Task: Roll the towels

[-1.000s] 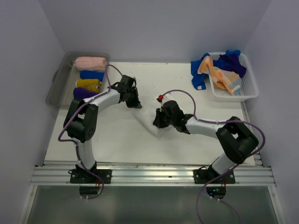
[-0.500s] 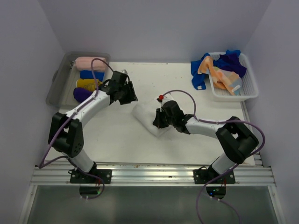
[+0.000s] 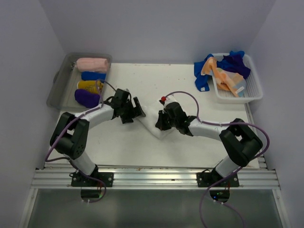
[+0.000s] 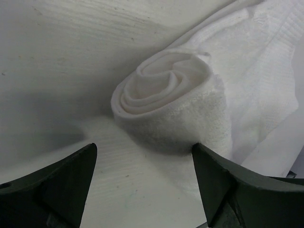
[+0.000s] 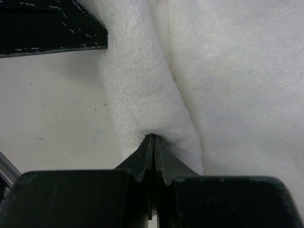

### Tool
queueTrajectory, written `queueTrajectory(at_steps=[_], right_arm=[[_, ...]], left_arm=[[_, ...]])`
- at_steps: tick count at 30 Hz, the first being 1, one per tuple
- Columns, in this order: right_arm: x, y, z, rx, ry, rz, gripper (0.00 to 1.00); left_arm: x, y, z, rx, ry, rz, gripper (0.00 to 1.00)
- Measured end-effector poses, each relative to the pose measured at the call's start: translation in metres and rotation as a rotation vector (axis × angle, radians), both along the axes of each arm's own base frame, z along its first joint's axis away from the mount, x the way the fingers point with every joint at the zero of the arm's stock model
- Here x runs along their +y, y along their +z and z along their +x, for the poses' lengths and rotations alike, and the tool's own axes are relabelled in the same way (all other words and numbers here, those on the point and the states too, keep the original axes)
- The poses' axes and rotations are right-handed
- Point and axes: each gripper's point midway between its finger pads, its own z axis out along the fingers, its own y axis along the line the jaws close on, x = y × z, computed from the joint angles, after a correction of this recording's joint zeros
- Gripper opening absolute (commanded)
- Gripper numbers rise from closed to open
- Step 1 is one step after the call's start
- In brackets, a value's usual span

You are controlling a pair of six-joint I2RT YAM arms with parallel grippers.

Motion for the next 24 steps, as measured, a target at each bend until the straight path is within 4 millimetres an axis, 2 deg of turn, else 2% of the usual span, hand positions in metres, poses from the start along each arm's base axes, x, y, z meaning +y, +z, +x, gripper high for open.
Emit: queueTrajectory(at_steps=[10,13,18,24], right_arm=[[-0.001,0.0,0.001,0.002,-0.004,-0.003,0.0],[-0.001,0.0,0.001,0.004,-0.004,-0.004,0.0],[-0.001,0.001,0.001,0.005,-0.004,-0.005,0.0],[-0.001,0.001,0.001,0.007,-0.004,-0.007,0.0]], left_arm=[[-0.014,-0.01,0.009,-0.054,0.034,-0.115,0.83],[-0.014,-0.011,0.007,-0.082,0.043,-0.138,0.87],[-0.008,-0.004,-0.004,-0.133,0.064,-0.172,0.98],[-0.009,0.009,0.001,-0.197,0.083,-0.212,0.99]])
